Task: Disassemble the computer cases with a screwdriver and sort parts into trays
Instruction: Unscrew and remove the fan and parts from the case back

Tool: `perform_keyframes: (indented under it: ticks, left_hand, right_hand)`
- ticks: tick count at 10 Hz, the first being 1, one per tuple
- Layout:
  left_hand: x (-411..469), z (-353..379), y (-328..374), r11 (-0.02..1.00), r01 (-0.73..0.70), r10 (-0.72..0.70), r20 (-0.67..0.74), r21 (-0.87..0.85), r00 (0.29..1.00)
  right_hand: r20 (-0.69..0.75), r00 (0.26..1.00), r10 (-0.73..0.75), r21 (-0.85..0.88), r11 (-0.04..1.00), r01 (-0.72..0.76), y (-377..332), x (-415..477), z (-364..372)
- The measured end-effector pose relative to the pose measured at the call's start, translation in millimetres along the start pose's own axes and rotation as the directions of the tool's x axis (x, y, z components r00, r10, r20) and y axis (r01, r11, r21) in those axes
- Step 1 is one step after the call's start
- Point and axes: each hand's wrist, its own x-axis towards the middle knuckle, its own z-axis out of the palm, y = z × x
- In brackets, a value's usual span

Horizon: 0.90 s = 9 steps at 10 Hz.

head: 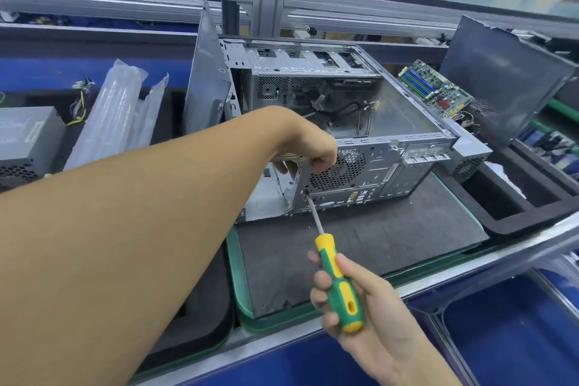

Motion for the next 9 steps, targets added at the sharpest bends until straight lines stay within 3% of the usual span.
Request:
perform_keyframes:
  ticks: [1, 2, 3, 4, 5, 6, 7, 8, 9]
  left_hand:
    - [0.8, -0.3, 0.4, 1.0, 0.002, -0.002, 0.005, 0.012, 1.0]
    - [1.2, -0.1, 0.5, 1.0, 0.004, -0.004, 0.003, 0.016, 1.0]
    - [1.4, 0.0, 0.2, 1.0, 0.003, -0.003, 0.0, 0.009, 1.0]
    - [0.9, 0.4, -0.1, 1.0, 0.003, -0.003, 0.0, -0.001, 1.0]
    - [0.4, 0.6, 0.1, 1.0, 0.001, -0.001, -0.003, -0.002, 1.0]
    - [-0.4, 0.4, -0.6, 1.0, 0.002, -0.002, 0.001, 0.001, 1.0]
    - [-0.4, 0.4, -0.1, 1.0, -0.005, 0.005, -0.003, 0.008, 1.0]
    - [-0.7, 0.2, 0.4, 1.0, -0.012, 0.012, 0.001, 0.019, 1.0]
    - [-2.6, 0.0, 0.7, 1.0, -0.016, 0.016, -0.008, 0.019, 1.0]
  right_hand:
    - [-0.167, 0.895, -0.414, -0.625, 0.746, 0.229, 9.1, -3.3, 2.5]
    - [0.156, 0.602, -0.783, -0.976, -0.216, -0.028, 19.5, -3.1, 3.7]
    - [0.067, 0.633, -0.771, -0.997, -0.066, 0.026, 21.9, -1.9, 6.2]
    - [-0.213, 0.93, -0.299, -0.315, 0.922, 0.224, 4.4, -0.6, 4.8]
    - [0.022, 0.998, 0.054, 0.26, 0.964, -0.058, -4.4, -1.5, -1.4]
    - [-0.005, 1.0, 0.024, 0.219, 0.975, -0.022, -4.8, 0.6, -0.6]
    - [-0.219, 0.918, -0.329, -0.433, 0.876, 0.211, -0.2, -0.7, 1.5]
    - [0.045, 0.703, -0.709, -0.968, -0.205, -0.145, 8.5, -4.8, 3.6]
    - [0.013, 0.708, -0.706, -0.982, -0.142, -0.124, 10.6, -7.9, 11.0]
